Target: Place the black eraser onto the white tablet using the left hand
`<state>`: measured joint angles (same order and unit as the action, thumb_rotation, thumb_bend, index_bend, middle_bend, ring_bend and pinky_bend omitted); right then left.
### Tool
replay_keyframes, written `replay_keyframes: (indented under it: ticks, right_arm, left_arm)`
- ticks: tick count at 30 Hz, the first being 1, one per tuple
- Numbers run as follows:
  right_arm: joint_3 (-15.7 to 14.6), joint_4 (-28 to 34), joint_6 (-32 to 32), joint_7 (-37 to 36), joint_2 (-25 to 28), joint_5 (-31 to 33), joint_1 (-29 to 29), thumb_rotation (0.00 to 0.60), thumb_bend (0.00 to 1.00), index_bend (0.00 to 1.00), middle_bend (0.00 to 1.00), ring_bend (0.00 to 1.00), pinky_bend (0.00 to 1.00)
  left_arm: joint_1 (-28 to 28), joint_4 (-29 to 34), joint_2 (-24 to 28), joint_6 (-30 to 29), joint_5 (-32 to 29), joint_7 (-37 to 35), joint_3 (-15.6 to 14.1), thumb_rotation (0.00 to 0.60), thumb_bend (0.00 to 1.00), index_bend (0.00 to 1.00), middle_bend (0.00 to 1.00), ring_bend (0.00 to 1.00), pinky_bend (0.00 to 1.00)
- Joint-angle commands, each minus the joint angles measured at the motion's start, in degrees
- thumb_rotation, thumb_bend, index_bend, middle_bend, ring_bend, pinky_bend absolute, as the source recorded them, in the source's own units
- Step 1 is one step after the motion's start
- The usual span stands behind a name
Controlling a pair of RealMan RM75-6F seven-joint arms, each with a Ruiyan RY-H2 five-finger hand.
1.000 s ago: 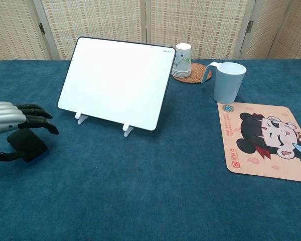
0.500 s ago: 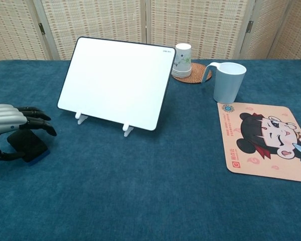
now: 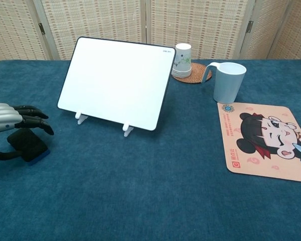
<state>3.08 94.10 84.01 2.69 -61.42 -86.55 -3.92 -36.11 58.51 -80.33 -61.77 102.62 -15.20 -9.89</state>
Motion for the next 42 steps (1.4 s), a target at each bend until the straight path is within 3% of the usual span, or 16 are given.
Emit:
replay_keyframes:
  ticks: [1,12,23,30,42]
  right_arm:
    - [-0.10,0.01,0.30,-0.10,0.03,-0.23,0.14,0.600,0.20,0.00,0.00,0.00,0.00]
    - [-0.16,0.06,0.20,0.47,-0.23,-0.16,0.06,0.600,0.20,0.00,0.00,0.00,0.00]
    - [0.25,0.36,0.20,0.77,-0.28,0.68,-0.01,0.600,0.20,0.00,0.00,0.00,0.00]
    - [0.09,0.53,-1.15,1.62,-0.42,0.88,-0.67,0.600,0.20,0.00,0.00,0.00,0.00]
    - [-0.43,0.41,-0.10,0.48,-0.06,-0.53,-0.28,0.600,0.20,0.00,0.00,0.00,0.00]
  left_arm:
    - [0.27,0.31,-0.02,0.15,-0.43,0.53,-0.20,0.600,0.43,0.21,0.22,0.09,0.08]
    - [0.19,-2.28,-1.77,1.10,-1.21,-0.73,-0.78,0.600,0.43,0.21,0.21,0.08,0.08]
    - [-0.42,-5.62,-3.56,2.47,-1.78,-2.54,-1.16,0.600,0.43,0.24,0.22,0.15,0.13]
    - [0.27,-7.42,-4.12,-1.86,-1.00,-4.40,-1.02,0.600,0.44,0.37,0.35,0.29,0.27]
    - [1.01,-4.04,-2.55,-5.18,-1.69,-2.04,0.11,0.600,0.44,0.43,0.41,0.34,0.31]
